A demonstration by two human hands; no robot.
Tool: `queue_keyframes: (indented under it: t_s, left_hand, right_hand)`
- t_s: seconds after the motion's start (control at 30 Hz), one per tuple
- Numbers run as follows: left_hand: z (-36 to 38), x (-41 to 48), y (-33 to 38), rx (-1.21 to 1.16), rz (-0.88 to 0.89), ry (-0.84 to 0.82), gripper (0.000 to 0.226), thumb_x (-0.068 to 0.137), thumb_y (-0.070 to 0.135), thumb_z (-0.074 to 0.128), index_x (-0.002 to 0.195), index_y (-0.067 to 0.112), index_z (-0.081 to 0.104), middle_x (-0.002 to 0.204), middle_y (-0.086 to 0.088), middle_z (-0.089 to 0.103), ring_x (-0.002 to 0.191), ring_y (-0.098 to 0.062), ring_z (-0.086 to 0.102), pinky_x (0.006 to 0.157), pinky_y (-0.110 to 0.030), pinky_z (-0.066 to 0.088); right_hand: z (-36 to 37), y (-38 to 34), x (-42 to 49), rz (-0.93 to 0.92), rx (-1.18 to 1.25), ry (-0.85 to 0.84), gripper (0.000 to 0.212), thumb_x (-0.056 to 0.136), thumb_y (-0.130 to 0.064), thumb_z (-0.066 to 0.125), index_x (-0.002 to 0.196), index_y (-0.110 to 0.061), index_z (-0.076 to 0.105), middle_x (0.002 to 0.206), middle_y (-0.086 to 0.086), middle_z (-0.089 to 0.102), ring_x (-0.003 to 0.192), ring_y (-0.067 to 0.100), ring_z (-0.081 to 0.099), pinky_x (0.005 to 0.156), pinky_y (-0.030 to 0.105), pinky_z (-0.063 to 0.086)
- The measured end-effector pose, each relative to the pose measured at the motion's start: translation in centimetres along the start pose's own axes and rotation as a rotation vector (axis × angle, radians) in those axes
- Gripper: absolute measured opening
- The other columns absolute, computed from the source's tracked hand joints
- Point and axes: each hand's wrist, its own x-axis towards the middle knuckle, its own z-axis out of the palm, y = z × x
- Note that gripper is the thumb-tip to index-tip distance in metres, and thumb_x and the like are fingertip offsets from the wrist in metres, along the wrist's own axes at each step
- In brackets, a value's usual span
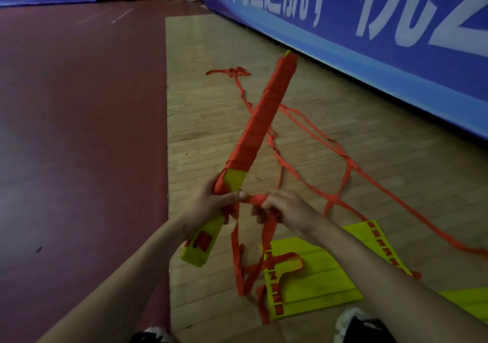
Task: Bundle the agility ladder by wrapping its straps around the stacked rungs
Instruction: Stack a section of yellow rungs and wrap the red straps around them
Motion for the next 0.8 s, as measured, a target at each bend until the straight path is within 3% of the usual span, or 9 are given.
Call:
queue_keyframes:
  t_s: [0.17,0.37,0.5,0.6,0.7,0.73,0.8]
  left_hand:
    - [-0.2,0.0,-0.1,-0.064,-0.04,-0.026,0.046,0.074,0.006,0.08,0.113,0.005,0.057,0.077,-0.011,0.06,0.059,-0.024,0.057,0.05,-0.031,0.049]
    - [0.1,-0.1,-0.2,-0.074,-0.068,-0.068,0.06,0.072,-0.001,0.08,0.122,0.009,0.047,0.074,-0.012,0.06,0.055,-0.023,0.054,0.048,-0.031,0.046]
    - [0.3,-0.5,0.3,-0.07,-0.06,-0.137,0.071,0.075,-0.002,0.077,0.132,0.025,0.044,0.075,-0.012,0.059,0.054,-0.022,0.054,0.048,-0.031,0.046]
    - [0.4,-0.7,1.0,-0.052,-0.049,-0.224,0.073,0.077,-0.003,0.075,0.134,0.031,0.044,0.079,-0.017,0.055,0.054,-0.022,0.054,0.048,-0.03,0.046]
    - [0.7,-1.2,1.7,-0.068,-0.067,-0.327,0.069,0.08,-0.008,0.07,0.132,0.031,0.047,0.07,-0.008,0.057,0.053,-0.021,0.053,0.047,-0.029,0.045]
    - [0.8,-1.4,1.8,-0.064,-0.07,-0.37,0.068,0.08,-0.009,0.069,0.132,0.031,0.048,0.069,-0.006,0.057,0.053,-0.02,0.052,0.047,-0.029,0.045]
    - [1.1,-1.7,1.9,-0.074,-0.09,-0.447,0.067,0.08,-0.01,0.068,0.131,0.031,0.052,0.071,-0.008,0.056,0.052,-0.02,0.052,0.047,-0.028,0.045]
  right_hand:
    - [-2.0,-0.9,0.8,-0.078,0.157,0.254,0.028,0.089,0.004,0.041,0.065,-0.006,0.053,0.062,0.007,0.06,0.043,0.01,0.042,0.049,0.027,0.038]
    - [-3.3,-0.3,1.7,-0.047,0.269,0.46,0.025,0.09,0.001,0.044,0.069,-0.008,0.056,0.053,0.0,0.06,0.044,0.01,0.048,0.048,0.025,0.04]
    - [-4.5,0.6,2.1,0.108,0.059,0.457,0.026,0.09,-0.005,0.047,0.069,-0.009,0.061,0.062,0.002,0.063,0.052,0.009,0.055,0.057,0.027,0.043]
    - [-4.3,1.5,1.8,0.128,-0.258,0.384,0.002,0.082,-0.013,0.064,0.084,-0.014,0.063,0.083,0.003,0.063,0.084,0.018,0.059,0.073,0.031,0.044]
    - [-3.9,1.5,1.5,-0.041,-0.226,0.21,0.088,0.058,-0.019,0.079,0.137,-0.021,0.041,0.137,-0.005,0.049,0.129,0.009,0.041,0.103,0.034,0.039]
    - [-3.7,1.5,1.5,-0.1,-0.216,0.149,0.099,0.056,-0.018,0.081,0.143,-0.028,0.034,0.146,-0.009,0.042,0.136,0.006,0.035,0.109,0.035,0.034]
    - [-3.4,1.1,1.2,-0.193,-0.185,0.049,0.095,0.063,-0.01,0.079,0.142,-0.036,0.034,0.147,-0.014,0.041,0.135,0.001,0.037,0.111,0.032,0.033]
